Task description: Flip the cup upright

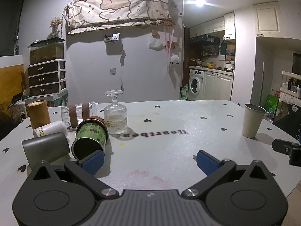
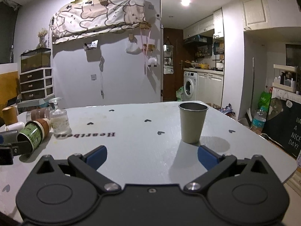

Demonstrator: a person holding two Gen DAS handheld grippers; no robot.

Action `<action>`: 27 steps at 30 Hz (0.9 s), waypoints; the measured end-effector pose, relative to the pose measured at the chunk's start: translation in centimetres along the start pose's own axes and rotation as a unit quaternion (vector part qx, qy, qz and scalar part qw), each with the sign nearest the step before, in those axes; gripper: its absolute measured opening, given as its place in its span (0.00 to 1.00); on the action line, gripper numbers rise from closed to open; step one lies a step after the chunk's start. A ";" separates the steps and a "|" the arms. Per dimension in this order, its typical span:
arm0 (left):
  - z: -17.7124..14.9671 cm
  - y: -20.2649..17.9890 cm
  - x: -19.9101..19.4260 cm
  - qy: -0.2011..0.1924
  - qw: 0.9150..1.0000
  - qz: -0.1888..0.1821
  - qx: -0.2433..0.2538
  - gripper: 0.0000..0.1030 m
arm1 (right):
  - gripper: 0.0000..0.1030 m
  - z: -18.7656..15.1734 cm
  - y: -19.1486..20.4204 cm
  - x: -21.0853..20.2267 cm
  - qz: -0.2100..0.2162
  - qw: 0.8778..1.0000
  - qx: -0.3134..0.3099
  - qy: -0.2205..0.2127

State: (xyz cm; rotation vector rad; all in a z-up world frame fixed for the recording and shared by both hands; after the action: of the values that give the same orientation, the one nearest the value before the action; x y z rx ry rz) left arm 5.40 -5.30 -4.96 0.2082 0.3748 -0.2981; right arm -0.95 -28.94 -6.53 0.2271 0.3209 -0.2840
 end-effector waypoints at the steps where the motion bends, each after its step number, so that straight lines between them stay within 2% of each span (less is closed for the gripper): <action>1: 0.0 0.0 0.0 0.001 1.000 0.000 0.000 1.00 | 1.00 -0.1 0.0 0.0 0.000 1.000 0.000 0.002; 27: -0.1 -0.3 0.0 0.002 1.000 -0.001 0.003 1.00 | 1.00 -0.5 0.1 0.2 0.000 1.000 -0.006 0.007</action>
State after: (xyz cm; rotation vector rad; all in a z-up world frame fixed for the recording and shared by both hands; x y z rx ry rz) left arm 5.25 -5.51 -5.11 0.2138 0.3780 -0.3009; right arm -0.88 -28.75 -7.04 0.2177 0.3363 -0.2808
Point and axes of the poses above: each gripper's, at about its wrist camera, not at the fingertips, and x roughly the way its jaws point, y to its left, z to its top, the point moved 4 cm from there along x, roughly the way its jaws point, and after that the axes turned 9 degrees about x, right-handed, at the moved point
